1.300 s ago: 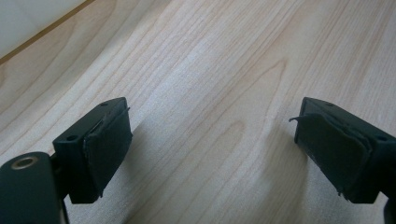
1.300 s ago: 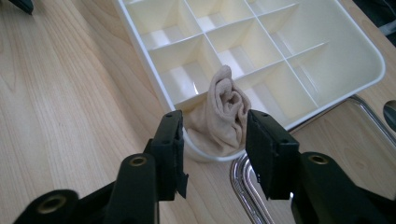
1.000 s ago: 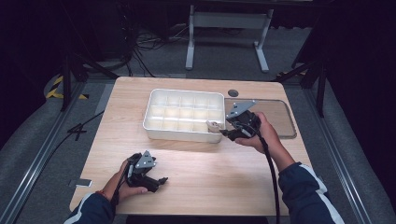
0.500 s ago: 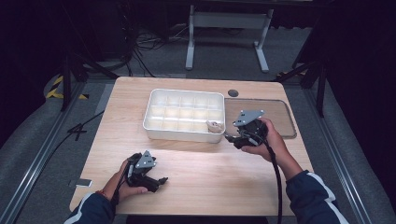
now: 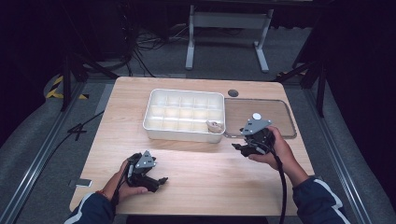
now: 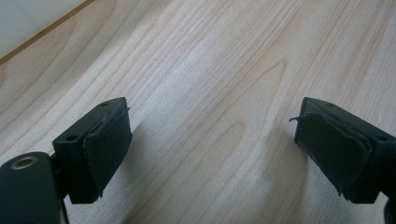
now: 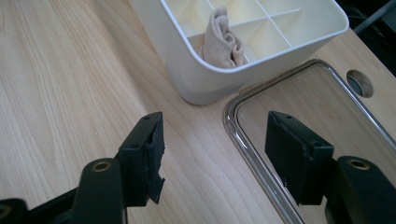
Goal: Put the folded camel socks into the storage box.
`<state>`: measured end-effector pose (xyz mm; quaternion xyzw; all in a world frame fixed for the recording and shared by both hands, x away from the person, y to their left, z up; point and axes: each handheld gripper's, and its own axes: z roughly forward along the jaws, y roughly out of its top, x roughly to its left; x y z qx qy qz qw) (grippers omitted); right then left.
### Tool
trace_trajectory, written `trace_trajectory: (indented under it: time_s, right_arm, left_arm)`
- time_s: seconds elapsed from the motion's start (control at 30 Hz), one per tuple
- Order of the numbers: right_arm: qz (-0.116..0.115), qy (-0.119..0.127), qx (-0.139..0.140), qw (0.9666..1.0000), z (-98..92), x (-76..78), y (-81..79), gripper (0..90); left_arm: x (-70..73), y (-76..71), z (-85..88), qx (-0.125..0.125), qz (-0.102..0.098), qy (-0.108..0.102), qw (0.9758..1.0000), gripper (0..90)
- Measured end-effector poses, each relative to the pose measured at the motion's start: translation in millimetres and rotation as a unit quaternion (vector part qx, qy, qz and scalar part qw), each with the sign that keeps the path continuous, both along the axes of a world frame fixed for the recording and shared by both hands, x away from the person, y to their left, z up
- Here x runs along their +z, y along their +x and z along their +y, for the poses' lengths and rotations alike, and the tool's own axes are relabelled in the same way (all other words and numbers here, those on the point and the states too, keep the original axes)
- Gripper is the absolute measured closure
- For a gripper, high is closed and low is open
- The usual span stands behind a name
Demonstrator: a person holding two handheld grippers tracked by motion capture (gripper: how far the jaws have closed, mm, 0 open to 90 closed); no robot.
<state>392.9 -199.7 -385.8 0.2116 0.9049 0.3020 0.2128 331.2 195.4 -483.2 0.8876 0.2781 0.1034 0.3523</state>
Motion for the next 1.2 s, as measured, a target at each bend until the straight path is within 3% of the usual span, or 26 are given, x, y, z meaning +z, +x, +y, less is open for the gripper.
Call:
trace_trajectory:
  time_s: [0.53,0.73,0.9,1.2]
  right_arm:
    - [0.004,-0.012,-0.007,0.9999,-17.9,-22.4,-16.0,36.5]
    - [0.013,-0.006,-0.023,0.9996,-26.8,-31.4,-22.1,35.7]
    - [0.009,-0.017,-0.029,0.9994,-34.1,-39.5,-29.3,34.4]
    - [0.009,-0.006,-0.032,0.9994,-51.1,-54.0,-41.8,33.3]
  left_arm:
    - [0.1,0.3,0.1,-0.001,0.0,0.001,1.0,10.9]
    - [0.0,0.3,0.0,-0.001,0.0,0.001,1.0,10.9]
    - [0.0,0.1,-0.1,0.0,0.0,0.0,1.0,10.9]
    - [0.1,0.3,0.0,-0.001,0.0,0.001,1.0,10.9]
